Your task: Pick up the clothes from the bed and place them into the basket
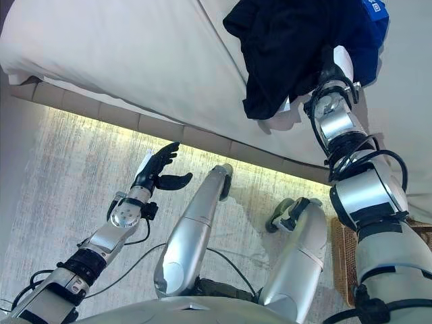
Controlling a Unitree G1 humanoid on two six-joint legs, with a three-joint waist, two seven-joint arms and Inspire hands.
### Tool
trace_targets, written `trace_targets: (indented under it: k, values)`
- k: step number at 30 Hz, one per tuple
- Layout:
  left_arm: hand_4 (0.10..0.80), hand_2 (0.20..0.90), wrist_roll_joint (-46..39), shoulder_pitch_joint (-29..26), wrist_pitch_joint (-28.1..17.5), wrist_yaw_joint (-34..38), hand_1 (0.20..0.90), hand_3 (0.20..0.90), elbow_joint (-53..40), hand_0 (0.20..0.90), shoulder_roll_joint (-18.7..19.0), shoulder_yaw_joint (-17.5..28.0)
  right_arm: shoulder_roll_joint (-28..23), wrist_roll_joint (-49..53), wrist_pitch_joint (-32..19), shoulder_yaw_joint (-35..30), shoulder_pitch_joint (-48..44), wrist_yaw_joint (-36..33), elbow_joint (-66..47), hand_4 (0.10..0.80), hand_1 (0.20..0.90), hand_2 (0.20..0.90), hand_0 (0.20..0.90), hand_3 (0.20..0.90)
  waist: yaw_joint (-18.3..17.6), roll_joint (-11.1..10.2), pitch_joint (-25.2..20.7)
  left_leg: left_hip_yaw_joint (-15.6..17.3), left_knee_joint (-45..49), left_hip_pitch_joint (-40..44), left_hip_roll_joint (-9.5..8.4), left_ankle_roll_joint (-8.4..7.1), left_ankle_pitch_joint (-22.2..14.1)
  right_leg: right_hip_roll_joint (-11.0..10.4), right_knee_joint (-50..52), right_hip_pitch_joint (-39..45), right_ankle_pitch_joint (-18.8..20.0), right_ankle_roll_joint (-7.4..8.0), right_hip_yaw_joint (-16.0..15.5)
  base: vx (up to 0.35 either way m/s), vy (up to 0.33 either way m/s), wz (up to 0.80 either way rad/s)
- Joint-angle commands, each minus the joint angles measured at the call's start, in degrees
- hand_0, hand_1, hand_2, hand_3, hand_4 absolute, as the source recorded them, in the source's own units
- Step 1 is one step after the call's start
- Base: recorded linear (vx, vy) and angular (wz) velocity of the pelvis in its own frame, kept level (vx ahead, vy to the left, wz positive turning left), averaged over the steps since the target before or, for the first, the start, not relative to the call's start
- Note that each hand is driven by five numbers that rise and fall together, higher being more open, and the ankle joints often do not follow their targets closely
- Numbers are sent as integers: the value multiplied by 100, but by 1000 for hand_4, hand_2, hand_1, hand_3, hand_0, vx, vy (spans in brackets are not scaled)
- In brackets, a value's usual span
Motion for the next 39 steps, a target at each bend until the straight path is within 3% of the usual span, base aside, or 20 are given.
trace_targets:
  k: [1,10,18,24,25,29,39]
  values:
    - [800,900,-99,91,-632,41,900,900,-826,900,229,485,85,744,-783,-2,-554,202,-253,100,300,300,300,200,224,239,-165,642,744,461,-269,582,-1053,462,-194,318,164,-216,-94,0,0,0]
    - [800,900,-79,302,-664,-79,900,900,-803,900,261,538,106,1117,-1021,-434,-235,199,-451,100,300,300,300,200,241,150,-259,589,320,1097,-211,503,-1020,428,-619,1020,247,-174,-288,50,-44,1]
    - [800,900,7,424,-508,-89,900,900,-590,900,218,496,45,1206,-843,-562,-37,286,-288,100,300,300,300,200,258,-55,-688,542,-978,2290,-1,337,-644,432,-1695,2288,532,-92,-481,105,-11,0]
    - [800,900,3,410,-345,-127,900,900,-460,900,164,507,-14,1239,-752,-650,115,314,-272,100,300,300,300,200,207,-169,-1111,511,-1933,3106,147,163,-248,617,-2754,3277,764,-106,-636,70,-3,-6]
    - [800,900,3,399,-297,-138,900,900,-438,900,143,511,-51,1249,-733,-669,120,350,-266,100,300,300,300,200,190,-191,-1215,533,-2200,3220,171,164,-36,654,-3083,3437,953,-155,-719,12,12,-14]
    - [800,900,-27,371,-140,-179,900,900,-380,900,99,556,-152,1349,-728,-701,202,393,-373,100,300,300,300,200,115,-289,-1467,568,-2670,3654,260,110,100,783,-3733,3930,1121,-124,-750,24,0,-14]
    - [800,900,-112,285,-77,-213,900,900,-65,900,84,491,-625,1939,-793,-823,233,519,-711,100,300,300,300,200,-185,-559,-2102,802,-4127,4680,439,-17,432,1177,-5447,4845,1697,130,-607,13,-7,-10]
